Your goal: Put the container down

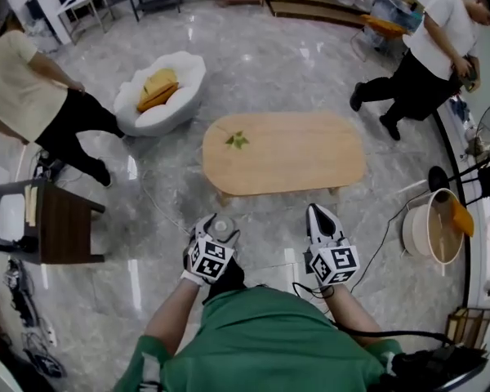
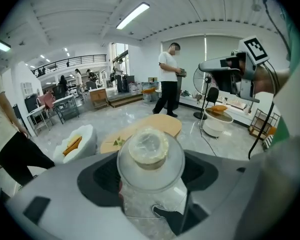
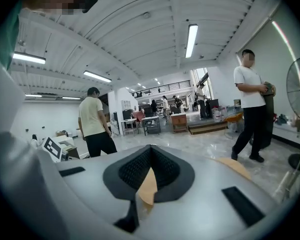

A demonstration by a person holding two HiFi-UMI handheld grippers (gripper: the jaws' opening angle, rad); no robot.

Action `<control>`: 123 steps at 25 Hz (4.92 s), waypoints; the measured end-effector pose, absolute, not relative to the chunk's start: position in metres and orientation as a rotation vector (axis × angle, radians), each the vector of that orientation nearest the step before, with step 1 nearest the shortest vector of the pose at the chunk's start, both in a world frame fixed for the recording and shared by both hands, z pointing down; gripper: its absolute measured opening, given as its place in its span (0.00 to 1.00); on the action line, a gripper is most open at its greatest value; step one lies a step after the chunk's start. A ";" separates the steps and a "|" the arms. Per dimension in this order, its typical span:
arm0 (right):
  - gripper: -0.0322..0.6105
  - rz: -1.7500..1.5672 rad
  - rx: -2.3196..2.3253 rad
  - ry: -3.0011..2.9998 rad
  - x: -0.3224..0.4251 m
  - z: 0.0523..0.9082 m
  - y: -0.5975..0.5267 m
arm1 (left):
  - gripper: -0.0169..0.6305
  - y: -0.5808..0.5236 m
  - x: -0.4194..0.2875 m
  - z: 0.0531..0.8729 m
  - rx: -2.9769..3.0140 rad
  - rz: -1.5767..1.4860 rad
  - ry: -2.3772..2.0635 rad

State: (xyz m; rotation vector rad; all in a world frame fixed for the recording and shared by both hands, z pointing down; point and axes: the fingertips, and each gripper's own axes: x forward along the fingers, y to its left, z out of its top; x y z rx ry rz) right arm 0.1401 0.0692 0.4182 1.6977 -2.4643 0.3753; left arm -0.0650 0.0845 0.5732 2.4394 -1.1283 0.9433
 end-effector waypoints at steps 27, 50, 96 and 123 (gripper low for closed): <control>0.07 0.481 1.708 -2.358 0.104 0.455 -0.081 | 0.56 -0.093 -0.083 0.647 2.498 1.024 -0.970; 0.07 0.620 1.520 -2.371 0.176 0.553 -0.212 | 0.56 -0.213 -0.032 0.774 2.358 1.154 -1.044; 0.07 0.803 1.384 -2.152 0.122 0.740 -0.239 | 0.56 -0.284 -0.024 1.030 2.388 1.339 -0.865; 0.07 0.675 1.448 -2.327 0.112 0.617 -0.268 | 0.61 -0.234 -0.088 0.837 2.309 1.094 -1.165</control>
